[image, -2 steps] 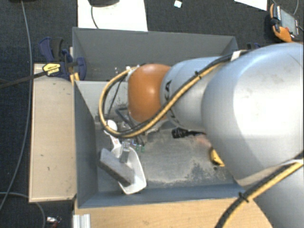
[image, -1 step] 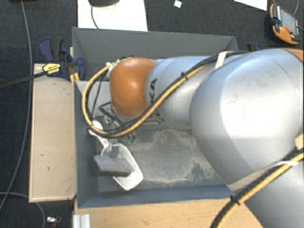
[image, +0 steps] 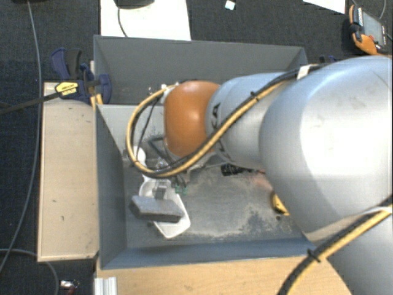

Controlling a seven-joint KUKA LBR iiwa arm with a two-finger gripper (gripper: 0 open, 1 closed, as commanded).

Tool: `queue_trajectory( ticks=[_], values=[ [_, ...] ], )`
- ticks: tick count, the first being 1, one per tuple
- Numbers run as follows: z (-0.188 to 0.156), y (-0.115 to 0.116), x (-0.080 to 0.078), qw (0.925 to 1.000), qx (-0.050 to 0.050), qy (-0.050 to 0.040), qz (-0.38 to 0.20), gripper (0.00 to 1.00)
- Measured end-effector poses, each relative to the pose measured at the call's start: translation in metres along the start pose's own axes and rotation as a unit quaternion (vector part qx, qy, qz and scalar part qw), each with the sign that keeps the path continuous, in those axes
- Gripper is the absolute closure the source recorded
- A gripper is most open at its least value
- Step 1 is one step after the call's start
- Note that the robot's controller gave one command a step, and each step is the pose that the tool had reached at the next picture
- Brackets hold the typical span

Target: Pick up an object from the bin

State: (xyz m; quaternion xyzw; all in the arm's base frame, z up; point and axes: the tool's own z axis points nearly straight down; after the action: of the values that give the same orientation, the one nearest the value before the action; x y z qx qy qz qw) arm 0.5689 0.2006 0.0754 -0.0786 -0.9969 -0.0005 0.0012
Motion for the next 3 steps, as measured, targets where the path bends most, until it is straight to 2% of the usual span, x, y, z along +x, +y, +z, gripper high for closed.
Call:
queue_trajectory(
  ticks=[1,2,3],
  values=[
    [0.000,0.000,0.000,1.0000,0.000,0.0000,0.000,1.00],
    [-0.022,-0.001,0.003,1.0000,0.002,0.0051,0.000,1.00],
    [-0.059,0.000,0.001,1.0000,0.000,0.0009,0.000,1.00]
  ],
)
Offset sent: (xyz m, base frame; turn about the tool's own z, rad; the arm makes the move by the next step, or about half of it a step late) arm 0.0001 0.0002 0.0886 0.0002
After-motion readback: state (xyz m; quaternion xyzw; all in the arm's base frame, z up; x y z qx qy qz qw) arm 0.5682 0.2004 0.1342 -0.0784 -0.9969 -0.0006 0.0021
